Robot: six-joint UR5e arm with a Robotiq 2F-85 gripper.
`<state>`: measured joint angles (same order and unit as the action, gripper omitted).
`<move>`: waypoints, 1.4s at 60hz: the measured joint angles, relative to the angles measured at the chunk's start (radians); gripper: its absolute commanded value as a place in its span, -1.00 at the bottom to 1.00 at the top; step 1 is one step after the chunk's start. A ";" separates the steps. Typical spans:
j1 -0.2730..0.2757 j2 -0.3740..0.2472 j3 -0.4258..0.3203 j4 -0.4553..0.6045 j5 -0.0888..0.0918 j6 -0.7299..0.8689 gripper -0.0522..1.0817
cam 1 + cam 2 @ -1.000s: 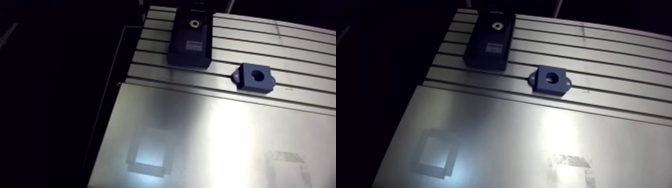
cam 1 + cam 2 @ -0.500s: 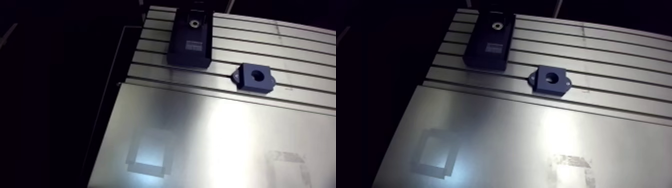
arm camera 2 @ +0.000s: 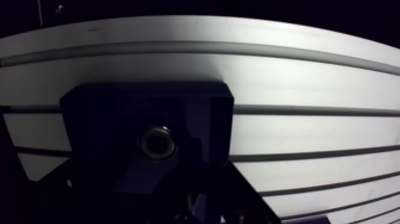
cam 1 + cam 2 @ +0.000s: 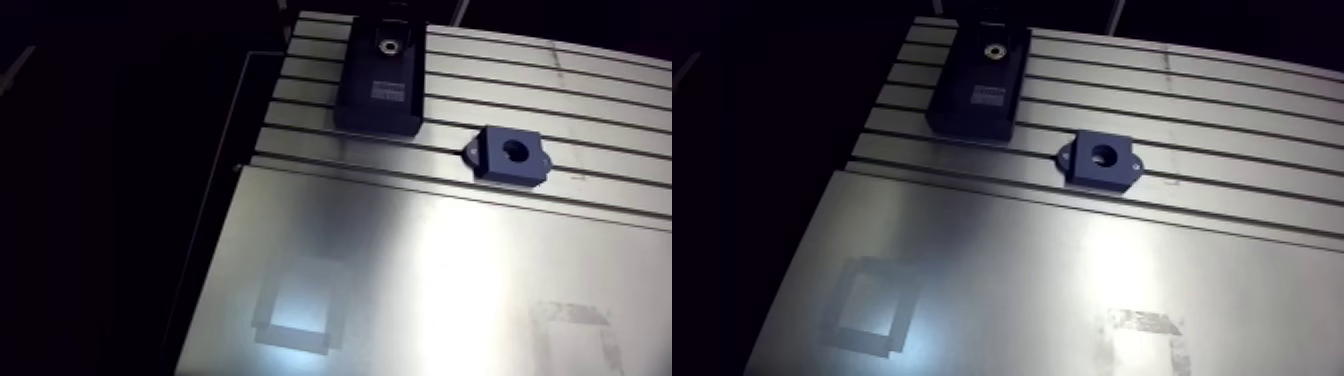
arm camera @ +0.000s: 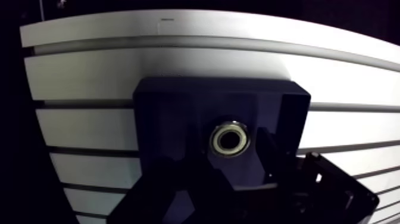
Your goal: Pick up the bearing and press it into the housing until flush.
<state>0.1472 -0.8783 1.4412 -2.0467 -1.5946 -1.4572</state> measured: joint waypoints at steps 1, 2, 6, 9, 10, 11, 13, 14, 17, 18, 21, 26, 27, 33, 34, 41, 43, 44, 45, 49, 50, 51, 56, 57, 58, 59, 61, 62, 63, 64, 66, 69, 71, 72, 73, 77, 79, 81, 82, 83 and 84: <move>0.000 0.000 0.000 0.000 0.000 0.000 -0.10; 0.000 0.000 0.000 0.000 0.000 0.000 -0.10; 0.000 0.000 0.000 0.000 0.000 0.000 -0.09; 0.000 0.000 0.000 0.000 0.000 0.000 -0.09; 0.000 0.000 0.000 0.000 0.000 -0.001 -0.09; 0.000 0.000 0.000 0.000 0.000 -0.001 -0.09; 0.000 0.000 0.001 0.000 0.000 -0.001 -0.09; 0.000 0.000 0.001 0.000 0.000 -0.001 -0.08; 0.000 0.000 0.001 0.000 0.000 -0.001 -0.07; 0.000 0.000 0.001 0.000 0.000 -0.001 -0.07; 0.000 0.000 0.001 0.000 0.000 -0.001 -0.07; 0.000 0.001 0.001 0.000 0.000 -0.001 -0.07; 0.000 0.001 0.001 0.000 0.000 -0.001 -0.07; 0.000 0.001 0.001 0.000 0.000 -0.001 -0.05; 0.000 0.001 0.001 0.000 0.000 -0.001 -0.05; 0.000 0.001 0.002 0.000 0.000 -0.001 -0.04; 0.000 0.001 0.002 0.000 0.000 -0.001 -0.03; 0.000 0.002 0.002 0.000 0.000 -0.001 -0.02; 0.000 0.002 0.002 0.000 0.000 -0.001 -0.02; 0.000 0.002 0.002 0.000 0.000 -0.001 -0.02; 0.000 0.002 0.002 0.000 0.000 -0.001 -0.02; 0.000 0.002 0.002 0.000 0.000 -0.001 -0.02; 0.000 0.002 0.002 0.000 0.000 -0.001 0.01; 0.000 0.002 0.002 0.000 0.000 -0.001 0.02; 0.000 0.002 0.002 0.000 0.000 -0.001 0.02; 0.000 0.002 0.002 0.000 0.000 -0.001 0.02; 0.000 0.002 0.002 0.000 0.000 -0.001 0.02; 0.000 0.002 0.002 0.000 0.000 -0.001 0.03; 0.000 0.002 0.002 0.000 0.000 -0.001 0.03; 0.000 0.002 0.002 0.000 0.000 -0.001 0.03; 0.000 0.002 0.002 0.000 0.000 -0.001 0.03; 0.000 0.003 0.002 0.000 0.000 -0.001 0.03; 0.000 0.004 0.002 0.000 0.000 -0.001 0.03; 0.000 0.004 0.002 0.000 0.000 -0.001 0.03; 0.000 0.004 0.002 0.000 0.000 -0.001 0.03; -0.001 0.006 0.002 0.000 0.000 -0.001 0.03; -0.001 0.006 0.002 0.000 0.000 -0.001 0.03; -0.001 0.006 0.001 0.000 0.000 -0.001 0.03; -0.001 0.007 0.001 0.000 0.000 -0.001 0.03; -0.001 0.007 0.001 0.000 0.000 -0.001 0.03; -0.001 0.007 0.001 0.000 0.000 -0.001 0.03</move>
<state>0.1464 -0.8715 1.4422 -2.0471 -1.5947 -1.4580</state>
